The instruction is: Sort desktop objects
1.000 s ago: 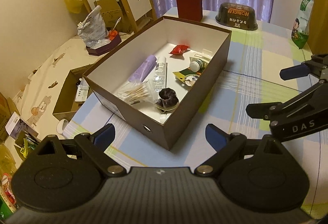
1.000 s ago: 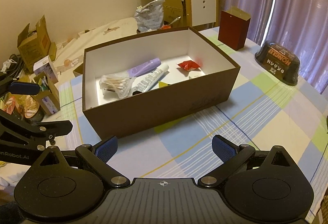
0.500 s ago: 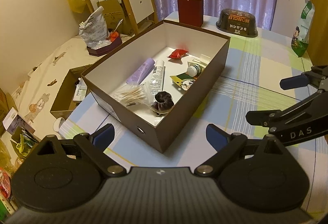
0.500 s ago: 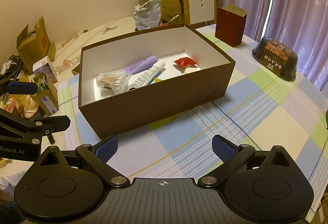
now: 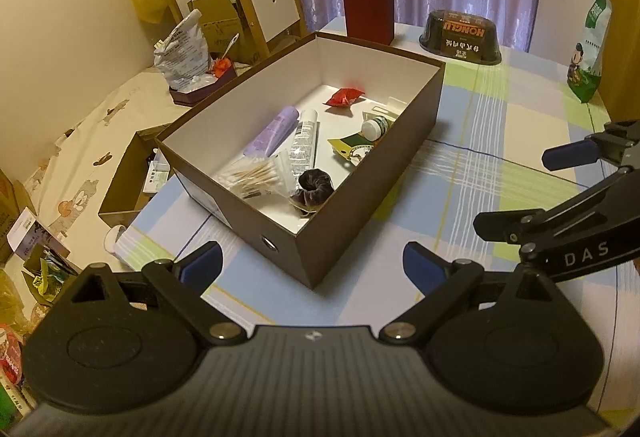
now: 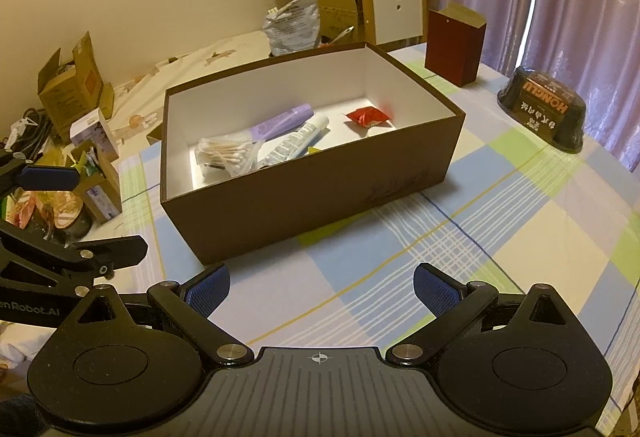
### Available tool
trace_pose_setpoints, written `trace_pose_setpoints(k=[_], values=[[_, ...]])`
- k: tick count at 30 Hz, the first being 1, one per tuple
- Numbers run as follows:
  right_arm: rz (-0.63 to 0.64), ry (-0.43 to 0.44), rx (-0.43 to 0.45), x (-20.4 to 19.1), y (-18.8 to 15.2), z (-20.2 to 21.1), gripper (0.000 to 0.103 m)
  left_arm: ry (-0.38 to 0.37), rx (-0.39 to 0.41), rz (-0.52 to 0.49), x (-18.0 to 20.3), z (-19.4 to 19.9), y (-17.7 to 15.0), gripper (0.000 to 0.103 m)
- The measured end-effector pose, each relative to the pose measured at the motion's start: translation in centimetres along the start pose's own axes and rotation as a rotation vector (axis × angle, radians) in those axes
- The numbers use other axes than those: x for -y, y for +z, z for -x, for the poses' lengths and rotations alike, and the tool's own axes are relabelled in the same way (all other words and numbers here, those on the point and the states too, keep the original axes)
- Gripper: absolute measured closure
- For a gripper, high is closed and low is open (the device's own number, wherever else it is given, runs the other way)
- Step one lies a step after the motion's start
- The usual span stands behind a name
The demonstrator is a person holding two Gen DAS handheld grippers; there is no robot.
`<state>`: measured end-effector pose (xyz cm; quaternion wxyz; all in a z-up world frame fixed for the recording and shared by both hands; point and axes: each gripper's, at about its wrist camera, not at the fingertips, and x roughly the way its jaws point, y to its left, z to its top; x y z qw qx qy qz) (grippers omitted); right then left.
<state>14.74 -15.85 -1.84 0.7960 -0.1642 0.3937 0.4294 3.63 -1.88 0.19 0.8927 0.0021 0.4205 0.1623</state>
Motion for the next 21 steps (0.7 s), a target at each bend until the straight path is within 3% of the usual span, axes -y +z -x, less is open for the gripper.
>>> trace_pose_setpoints(k=[21], values=[[0.001, 0.0, 0.003, -0.54, -0.13, 0.03, 0.003, 0.046, 0.011, -0.021, -0.1, 0.25, -0.36, 0.007]])
